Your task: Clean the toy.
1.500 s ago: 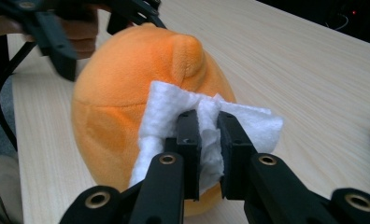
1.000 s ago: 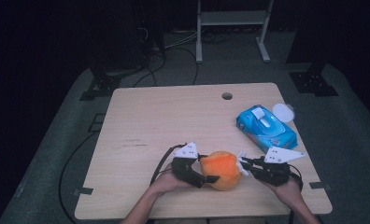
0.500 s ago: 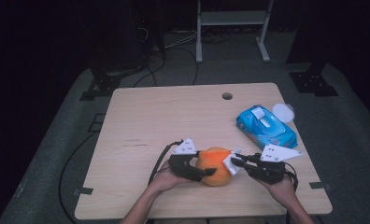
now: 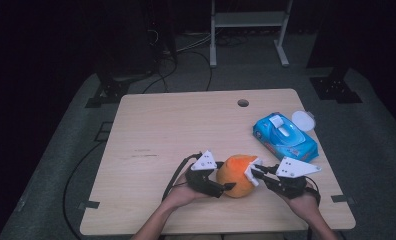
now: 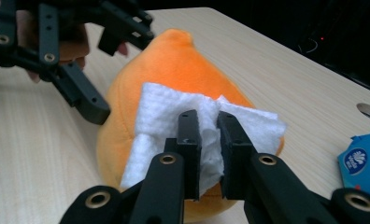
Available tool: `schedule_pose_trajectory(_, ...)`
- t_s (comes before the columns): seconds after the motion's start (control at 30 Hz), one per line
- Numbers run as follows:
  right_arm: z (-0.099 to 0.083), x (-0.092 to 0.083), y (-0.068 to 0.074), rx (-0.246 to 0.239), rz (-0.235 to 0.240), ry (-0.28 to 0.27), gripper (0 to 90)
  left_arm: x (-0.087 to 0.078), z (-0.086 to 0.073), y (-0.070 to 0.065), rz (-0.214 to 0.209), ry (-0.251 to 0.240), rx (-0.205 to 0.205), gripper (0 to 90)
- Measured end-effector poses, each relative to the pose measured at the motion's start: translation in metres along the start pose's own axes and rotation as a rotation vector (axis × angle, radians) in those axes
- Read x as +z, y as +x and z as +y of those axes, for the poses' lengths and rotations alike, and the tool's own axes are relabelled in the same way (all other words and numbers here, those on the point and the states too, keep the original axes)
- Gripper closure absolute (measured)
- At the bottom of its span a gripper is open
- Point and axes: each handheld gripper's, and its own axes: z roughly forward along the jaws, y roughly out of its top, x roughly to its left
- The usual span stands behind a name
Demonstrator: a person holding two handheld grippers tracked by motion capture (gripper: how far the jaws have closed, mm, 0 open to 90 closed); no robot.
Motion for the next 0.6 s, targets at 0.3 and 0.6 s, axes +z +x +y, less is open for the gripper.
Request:
schedule_pose_trajectory(0.3, 0.018, 0.01, 0.024, -0.073, 0.1, -0.03, 79.8, 0.008, -0.006, -0.003, 0.03, -0.015, -0.036, 27.5)
schedule_pose_trajectory(0.6, 0.012, 0.007, 0.01, -0.07, 0.017, 0.004, 80.0, 0.0, -0.012, 0.009, 0.004, -0.04, -0.124, 29.1)
